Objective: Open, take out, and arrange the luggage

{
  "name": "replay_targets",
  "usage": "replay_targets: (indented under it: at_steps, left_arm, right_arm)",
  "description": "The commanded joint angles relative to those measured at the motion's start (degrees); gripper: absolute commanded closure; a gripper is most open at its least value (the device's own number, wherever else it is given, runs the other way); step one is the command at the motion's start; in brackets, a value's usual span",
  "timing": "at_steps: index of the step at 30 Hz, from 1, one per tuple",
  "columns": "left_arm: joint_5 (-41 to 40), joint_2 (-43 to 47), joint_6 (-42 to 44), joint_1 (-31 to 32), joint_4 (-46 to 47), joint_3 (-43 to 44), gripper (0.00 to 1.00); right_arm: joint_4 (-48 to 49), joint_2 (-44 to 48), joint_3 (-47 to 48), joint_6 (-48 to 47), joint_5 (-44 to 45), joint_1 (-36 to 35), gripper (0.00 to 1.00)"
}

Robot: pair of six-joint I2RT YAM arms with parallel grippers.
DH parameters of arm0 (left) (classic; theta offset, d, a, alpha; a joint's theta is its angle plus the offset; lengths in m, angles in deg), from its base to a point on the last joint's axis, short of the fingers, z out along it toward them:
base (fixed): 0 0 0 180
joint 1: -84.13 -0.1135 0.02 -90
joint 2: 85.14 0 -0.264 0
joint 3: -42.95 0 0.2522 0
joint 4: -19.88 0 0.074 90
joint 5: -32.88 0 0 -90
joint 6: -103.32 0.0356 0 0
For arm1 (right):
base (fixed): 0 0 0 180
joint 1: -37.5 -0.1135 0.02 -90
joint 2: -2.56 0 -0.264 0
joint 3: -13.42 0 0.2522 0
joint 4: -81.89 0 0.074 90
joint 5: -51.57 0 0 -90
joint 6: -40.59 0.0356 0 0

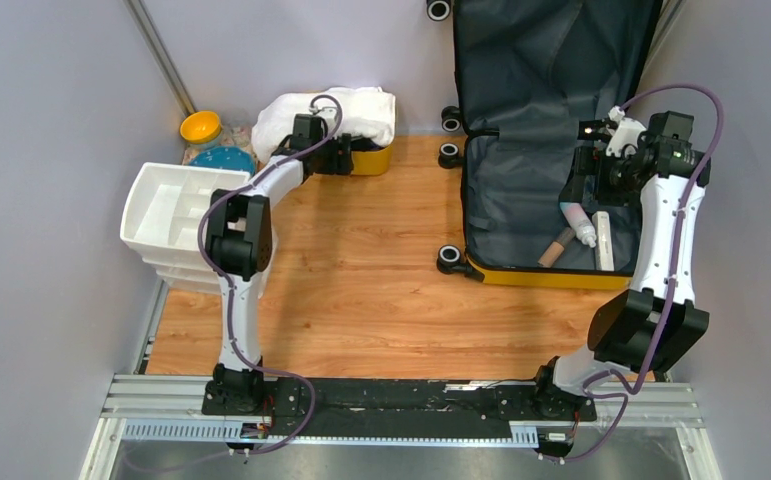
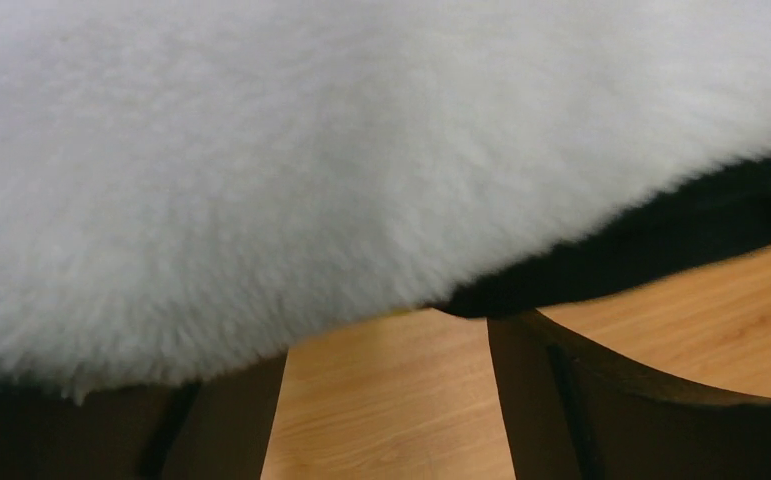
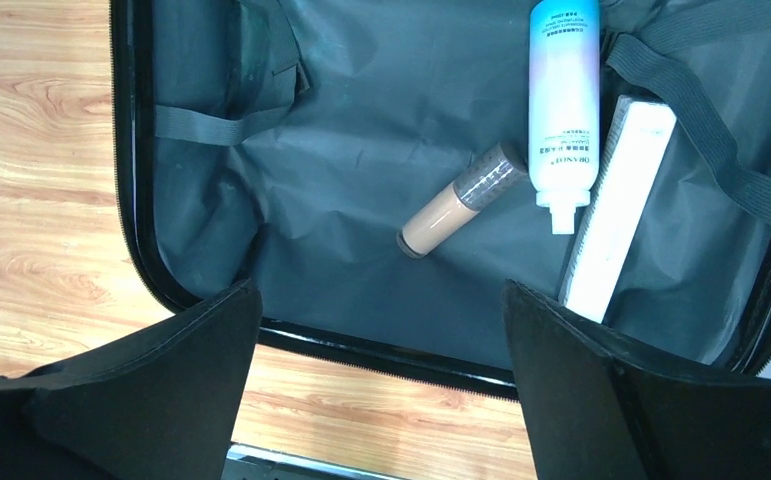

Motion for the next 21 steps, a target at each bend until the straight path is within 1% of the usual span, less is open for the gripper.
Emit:
replay_targets:
  at_steps: [1,3,4,5,6,7,8,9,10,11,12,13,14,15,18,19,20,21]
  left_arm:
    - [5.43,17.59,8.22,4.04,0.64,-2.87,0.19]
    - [5.59,24.83,9.73,4.93,0.2,-8.06,0.18]
    - [5.59,30.17,9.73,4.93,-1.37,-10.17,0.17]
    - [4.46,32.31,10.17,4.67,-6.78,-10.1,0.17]
    - [3.93,34.08,10.35,4.06,-9.88,-9.76,0.17]
    - [5.66,37.57,10.26,3.01,-12.96,-9.49,0.17]
    - [6.12,39.61,11.57,0.56,-17.86,-9.75,0.17]
    - [6.9,41.89,11.93,-0.77,-19.57,-11.49,0.17]
    - [10.74,46.09,12.71,-2.87,-21.06,-12.29,0.18]
    - [11.82,48.05,14.9,-4.45,-24.12,-13.0,0.18]
    - [13.05,51.64,16.14,-8.04,-25.72,-13.87,0.18]
    - [14.63,52.98,16.93,-9.73,-27.04,-14.23,0.18]
    - [14.12,54.21,17.9,-11.05,-30.1,-14.32,0.18]
    - [13.6,55.96,18.17,-14.28,-31.7,-14.06,0.19]
    - [13.77,58.69,19.75,-19.48,-35.57,-14.84,0.25]
    - [15.42,59.31,20.19,-23.15,-36.88,-15.11,0.27]
    - [17.18,59.75,21.85,-25.11,-38.03,-15.29,0.27]
    - [18.76,60.19,22.91,-26.78,-39.35,-15.12,0.3]
  right_arm:
    - [3.44,-0.65,1.32,-1.43,-3.25,0.09,0.08]
    - [5.46,0.05,-0.34,-0.82,-5.46,0.01,0.09]
    - [7.47,0.31,-1.05,0.58,-7.73,0.01,0.11]
    - [8.19,0.58,-1.49,0.94,-9.15,-0.08,0.11]
    - [8.72,0.93,-1.75,1.29,-10.29,-0.43,0.12]
    - [9.5,1.11,-2.36,1.56,-11.43,-0.7,0.13]
    - [9.6,1.63,-2.46,1.56,-12.05,-1.05,0.13]
    - [9.69,1.98,-2.72,1.47,-12.5,-1.66,0.14]
    - [9.78,2.25,-3.33,1.39,-13.54,-1.84,0.14]
    - [10.12,3.29,-4.03,1.12,-14.08,-2.01,0.14]
    - [10.65,3.83,-4.74,1.21,-14.43,-2.28,0.14]
    - [11.52,4.44,-5.35,1.21,-15.22,-2.37,0.14]
    - [11.79,5.66,-6.58,1.12,-15.57,-2.45,0.14]
    - [11.97,6.11,-7.02,1.12,-15.84,-2.72,0.14]
    - [12.41,7.87,-8.61,1.3,-17.33,-2.98,0.14]
    - [12.76,8.31,-9.05,1.38,-17.94,-2.98,0.14]
    - [12.68,9.01,-9.22,1.38,-18.21,-2.98,0.14]
    - [12.68,9.28,-9.57,1.38,-18.47,-3.07,0.14]
